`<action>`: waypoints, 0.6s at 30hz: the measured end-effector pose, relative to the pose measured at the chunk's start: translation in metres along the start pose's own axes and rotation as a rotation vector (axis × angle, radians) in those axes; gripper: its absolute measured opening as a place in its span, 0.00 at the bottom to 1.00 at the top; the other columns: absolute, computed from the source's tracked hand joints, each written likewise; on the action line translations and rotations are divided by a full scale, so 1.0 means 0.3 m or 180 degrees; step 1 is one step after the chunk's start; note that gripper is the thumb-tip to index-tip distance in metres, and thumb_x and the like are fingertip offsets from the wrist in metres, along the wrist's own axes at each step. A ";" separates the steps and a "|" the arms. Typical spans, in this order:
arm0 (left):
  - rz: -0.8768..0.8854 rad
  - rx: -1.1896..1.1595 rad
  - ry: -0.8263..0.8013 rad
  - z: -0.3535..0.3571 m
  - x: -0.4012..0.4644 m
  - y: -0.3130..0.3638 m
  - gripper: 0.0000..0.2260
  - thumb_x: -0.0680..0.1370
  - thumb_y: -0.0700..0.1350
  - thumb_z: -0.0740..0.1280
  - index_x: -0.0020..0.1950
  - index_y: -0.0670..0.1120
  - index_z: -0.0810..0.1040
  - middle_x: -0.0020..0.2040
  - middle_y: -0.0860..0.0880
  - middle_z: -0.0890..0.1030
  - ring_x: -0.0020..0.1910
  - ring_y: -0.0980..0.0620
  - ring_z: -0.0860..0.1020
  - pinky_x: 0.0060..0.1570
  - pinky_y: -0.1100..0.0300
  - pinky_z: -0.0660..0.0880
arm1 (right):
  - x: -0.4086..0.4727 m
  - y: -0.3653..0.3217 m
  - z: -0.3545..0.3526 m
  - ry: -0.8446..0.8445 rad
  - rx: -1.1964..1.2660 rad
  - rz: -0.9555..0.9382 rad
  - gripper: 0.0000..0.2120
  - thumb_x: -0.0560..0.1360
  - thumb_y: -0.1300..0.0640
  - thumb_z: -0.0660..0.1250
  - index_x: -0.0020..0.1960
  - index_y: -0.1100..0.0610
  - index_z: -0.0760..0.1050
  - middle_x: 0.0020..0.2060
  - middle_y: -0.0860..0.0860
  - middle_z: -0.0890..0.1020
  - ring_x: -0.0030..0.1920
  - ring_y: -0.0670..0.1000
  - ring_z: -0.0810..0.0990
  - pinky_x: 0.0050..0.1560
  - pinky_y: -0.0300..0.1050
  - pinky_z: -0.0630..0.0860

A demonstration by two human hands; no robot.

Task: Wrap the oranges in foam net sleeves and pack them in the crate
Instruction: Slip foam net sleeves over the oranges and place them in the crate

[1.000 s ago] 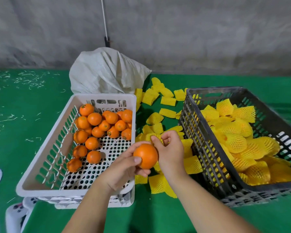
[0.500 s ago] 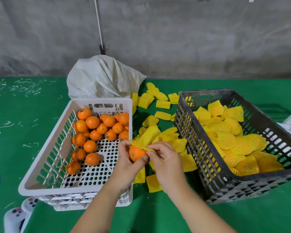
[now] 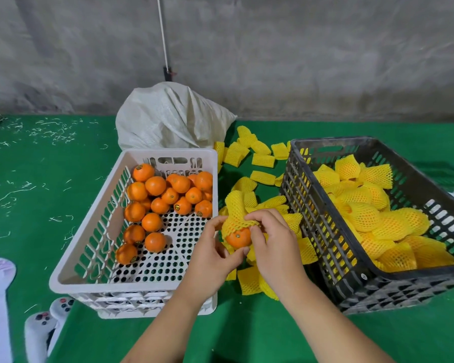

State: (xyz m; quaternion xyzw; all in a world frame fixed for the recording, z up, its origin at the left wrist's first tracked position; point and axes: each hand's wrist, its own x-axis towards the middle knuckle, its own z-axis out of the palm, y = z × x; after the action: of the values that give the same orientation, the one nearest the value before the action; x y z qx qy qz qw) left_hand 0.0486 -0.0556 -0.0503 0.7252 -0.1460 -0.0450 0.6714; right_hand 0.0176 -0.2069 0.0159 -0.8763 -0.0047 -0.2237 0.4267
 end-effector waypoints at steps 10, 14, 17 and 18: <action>0.0256 -0.0484 0.0840 -0.021 0.004 0.006 0.27 0.70 0.43 0.77 0.63 0.57 0.70 0.54 0.53 0.80 0.49 0.56 0.82 0.48 0.62 0.79 | -0.090 -0.017 0.057 -0.0235 -0.0191 -0.0526 0.14 0.78 0.61 0.70 0.62 0.52 0.75 0.58 0.45 0.73 0.55 0.46 0.75 0.53 0.40 0.77; 0.0312 -0.0496 0.0779 -0.026 0.012 0.005 0.33 0.73 0.38 0.76 0.74 0.53 0.68 0.60 0.46 0.81 0.54 0.45 0.83 0.52 0.52 0.82 | -0.066 -0.004 0.072 -0.0092 -0.0121 -0.0293 0.17 0.77 0.61 0.68 0.64 0.49 0.72 0.59 0.42 0.70 0.54 0.43 0.73 0.50 0.32 0.75; 0.0278 -0.0579 0.0753 -0.018 0.015 0.018 0.29 0.75 0.34 0.77 0.72 0.50 0.73 0.59 0.49 0.82 0.55 0.47 0.83 0.53 0.53 0.82 | -0.047 0.002 0.071 -0.0014 -0.0228 -0.0120 0.12 0.77 0.62 0.69 0.58 0.52 0.75 0.51 0.41 0.70 0.46 0.40 0.72 0.43 0.33 0.73; 0.0246 -0.0643 0.0786 -0.018 0.014 0.018 0.28 0.74 0.33 0.77 0.71 0.50 0.73 0.59 0.49 0.82 0.54 0.48 0.83 0.52 0.55 0.82 | -0.043 0.004 0.070 -0.0017 -0.0282 -0.0121 0.10 0.77 0.63 0.70 0.56 0.53 0.76 0.48 0.40 0.70 0.43 0.39 0.72 0.40 0.31 0.71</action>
State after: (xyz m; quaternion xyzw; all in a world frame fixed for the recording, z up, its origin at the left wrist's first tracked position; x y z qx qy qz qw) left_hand 0.0532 -0.0519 -0.0438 0.6478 -0.0849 0.0558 0.7550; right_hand 0.0144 -0.1895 -0.0014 -0.8946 -0.0125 -0.2294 0.3833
